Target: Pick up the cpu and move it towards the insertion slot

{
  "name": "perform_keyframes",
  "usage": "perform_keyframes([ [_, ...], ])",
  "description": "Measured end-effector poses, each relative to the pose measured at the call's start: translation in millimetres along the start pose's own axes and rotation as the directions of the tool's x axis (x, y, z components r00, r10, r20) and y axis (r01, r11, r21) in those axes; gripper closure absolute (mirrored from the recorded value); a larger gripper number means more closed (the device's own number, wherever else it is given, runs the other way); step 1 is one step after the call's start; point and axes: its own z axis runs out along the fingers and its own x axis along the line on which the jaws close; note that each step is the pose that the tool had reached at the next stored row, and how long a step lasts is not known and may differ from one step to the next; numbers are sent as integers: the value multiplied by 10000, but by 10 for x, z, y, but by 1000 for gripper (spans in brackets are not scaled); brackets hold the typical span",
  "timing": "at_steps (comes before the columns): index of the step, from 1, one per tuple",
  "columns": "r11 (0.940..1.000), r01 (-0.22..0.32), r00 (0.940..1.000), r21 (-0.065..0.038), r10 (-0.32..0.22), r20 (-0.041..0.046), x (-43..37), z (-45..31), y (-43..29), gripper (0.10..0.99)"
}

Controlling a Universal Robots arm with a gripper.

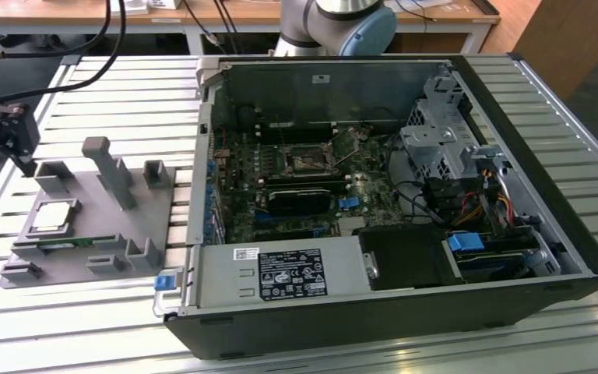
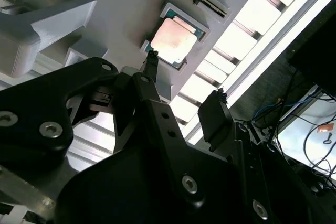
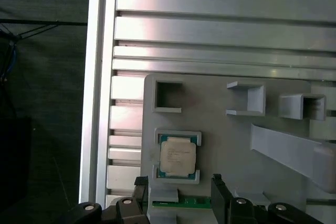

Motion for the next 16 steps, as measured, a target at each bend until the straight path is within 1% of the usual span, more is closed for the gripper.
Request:
perform_keyframes([
  [4,10000,2,10000,1,-2,-1,0,35,-2,498],
  [5,10000,2,10000,1,-2,-1,0,42,-3,486],
  [6,10000,2,10000,0,-2,0,0,49,-4,431],
  [8,10000,2,10000,1,-2,-1,0,64,-5,431],
  [9,10000,3,10000,1,-3,-1,0,71,-6,365],
  [16,10000,3,10000,1,-3,-1,1,144,-55,365],
])
